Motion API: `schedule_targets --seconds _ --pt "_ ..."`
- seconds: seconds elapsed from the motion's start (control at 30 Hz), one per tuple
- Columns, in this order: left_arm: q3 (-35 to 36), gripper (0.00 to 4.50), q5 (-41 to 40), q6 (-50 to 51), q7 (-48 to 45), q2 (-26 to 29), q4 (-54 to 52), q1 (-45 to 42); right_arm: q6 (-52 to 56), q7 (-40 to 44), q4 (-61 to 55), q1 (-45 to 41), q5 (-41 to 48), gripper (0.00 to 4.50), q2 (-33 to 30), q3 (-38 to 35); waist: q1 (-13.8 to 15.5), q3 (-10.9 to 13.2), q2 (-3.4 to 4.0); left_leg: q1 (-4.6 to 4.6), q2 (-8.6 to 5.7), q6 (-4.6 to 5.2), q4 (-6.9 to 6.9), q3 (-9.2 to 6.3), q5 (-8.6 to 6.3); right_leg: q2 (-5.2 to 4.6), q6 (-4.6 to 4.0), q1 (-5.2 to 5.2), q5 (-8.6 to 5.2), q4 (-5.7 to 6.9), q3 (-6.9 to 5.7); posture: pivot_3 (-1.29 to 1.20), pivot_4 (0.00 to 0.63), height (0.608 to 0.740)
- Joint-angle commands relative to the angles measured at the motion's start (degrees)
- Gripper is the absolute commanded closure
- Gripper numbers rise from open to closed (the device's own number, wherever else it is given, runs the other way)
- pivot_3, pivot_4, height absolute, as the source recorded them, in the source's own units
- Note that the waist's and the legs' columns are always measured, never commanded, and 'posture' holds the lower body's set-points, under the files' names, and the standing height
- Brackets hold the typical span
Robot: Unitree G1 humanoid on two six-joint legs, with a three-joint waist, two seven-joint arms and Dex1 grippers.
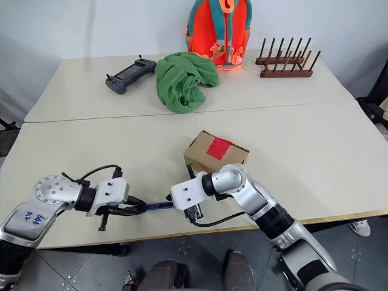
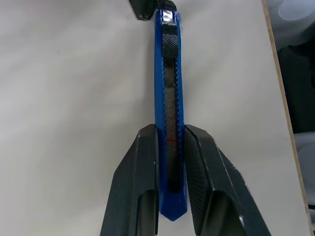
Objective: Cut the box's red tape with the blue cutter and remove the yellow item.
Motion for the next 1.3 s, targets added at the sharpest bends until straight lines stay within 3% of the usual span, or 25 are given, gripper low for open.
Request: schedule_targets --seconds 0.03,0.5,1.0,1.3 --pt "-2.1 4.09 2.6 0.5 1.7 -0.7 2.5 0.1 -0.7 0.4 -1.0 0.3 0.7 4.49 -0.6 0.0 0.0 0.0 0.00 0.00 0.00 0.00 0.00 0.00 0.00 0.00 0.00 0.00 0.00 -0.01 0.00 0.00 0.150 0.740" --pt "-2.6 4.09 2.9 0.9 2.5 -1.5 3.2 -0.6 -5.6 1.2 4.3 0.6 -1.1 4.49 -0.3 2.6 0.4 -0.1 0.15 0.03 0.00 0.01 0.00 -0.01 -0.01 -0.01 0.00 0.07 0.00 -0.10 0.00 0.00 0.150 0.740" --pt "-2.9 4.09 3.4 1.6 3.2 -2.0 3.2 -1.0 -7.0 -1.4 8.2 -1.3 -3.0 4.49 5.2 4.3 0.7 -0.2 0.30 0.06 0.01 0.01 -0.03 -0.01 -0.03 -0.01 0.00 0.08 0.00 -0.11 0.01 0.00 0.150 0.740" --pt "-3.1 4.09 3.7 1.2 3.0 -2.6 4.3 -2.0 -3.2 0.6 0.0 -1.8 0.6 4.49 0.8 -0.5 1.4 -0.1 0.35 -0.03 0.01 0.05 -0.03 -0.02 -0.06 -0.03 0.00 0.07 0.00 -0.28 -0.01 0.00 0.150 0.740"
